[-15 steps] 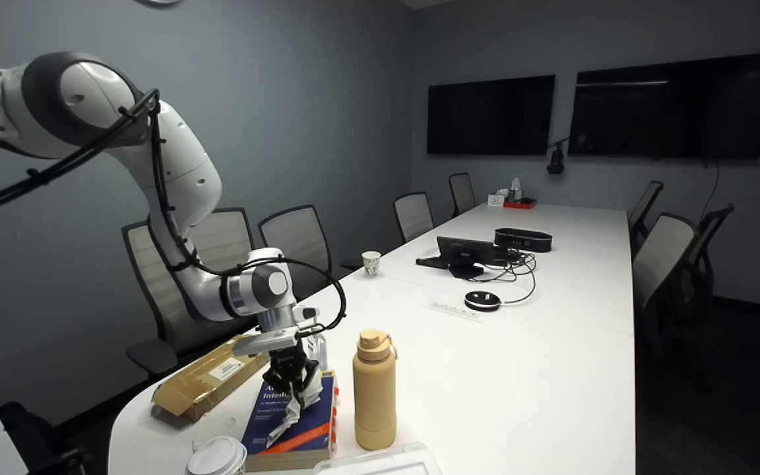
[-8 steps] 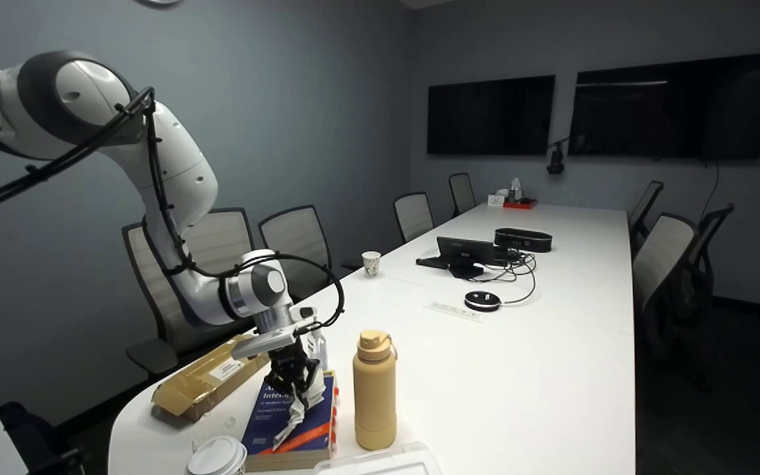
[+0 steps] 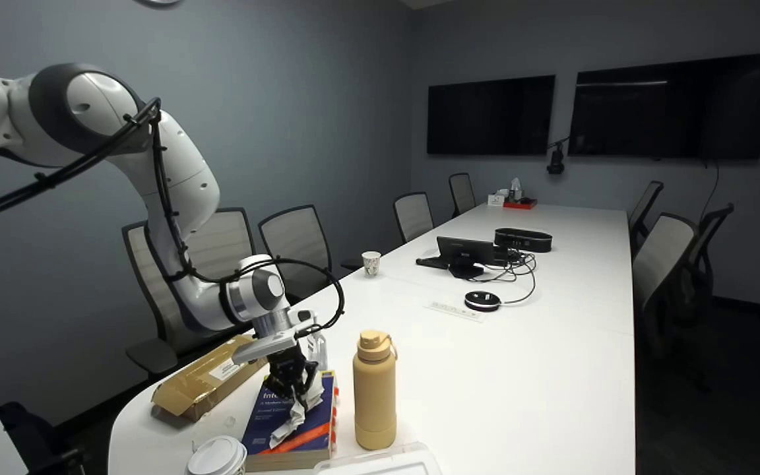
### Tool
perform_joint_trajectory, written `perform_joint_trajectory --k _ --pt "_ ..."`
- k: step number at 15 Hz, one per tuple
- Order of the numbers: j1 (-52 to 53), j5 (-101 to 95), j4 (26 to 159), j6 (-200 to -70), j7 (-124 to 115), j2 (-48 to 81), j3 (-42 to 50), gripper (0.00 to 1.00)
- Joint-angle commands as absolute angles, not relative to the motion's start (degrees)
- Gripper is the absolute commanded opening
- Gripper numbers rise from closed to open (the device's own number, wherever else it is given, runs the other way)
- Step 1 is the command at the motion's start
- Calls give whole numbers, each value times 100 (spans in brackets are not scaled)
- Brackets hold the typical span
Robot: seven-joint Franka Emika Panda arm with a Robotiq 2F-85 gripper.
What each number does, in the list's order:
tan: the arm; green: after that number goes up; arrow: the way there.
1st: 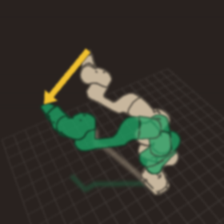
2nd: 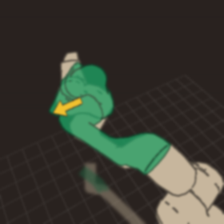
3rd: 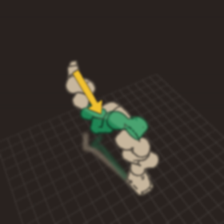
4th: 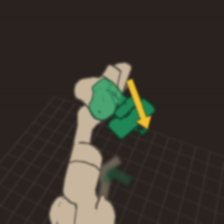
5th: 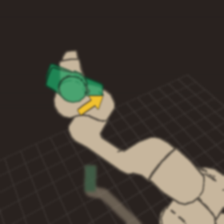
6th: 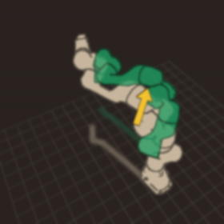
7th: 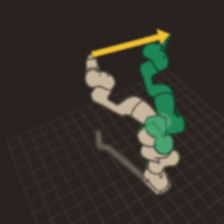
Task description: Pick up the tissue and then wipe the book's cover
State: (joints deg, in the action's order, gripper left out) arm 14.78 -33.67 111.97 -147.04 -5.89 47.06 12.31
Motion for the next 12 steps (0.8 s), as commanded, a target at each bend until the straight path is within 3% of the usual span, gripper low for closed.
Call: perform_joint_trajectory --k 1,8,12 --pt "1347 -3350 11152 -14881 -434 4809 959 1" --pt "828 -2626 11387 -14696 354 4482 342 1" --pt "920 -2619 11401 -14740 217 4418 586 1"
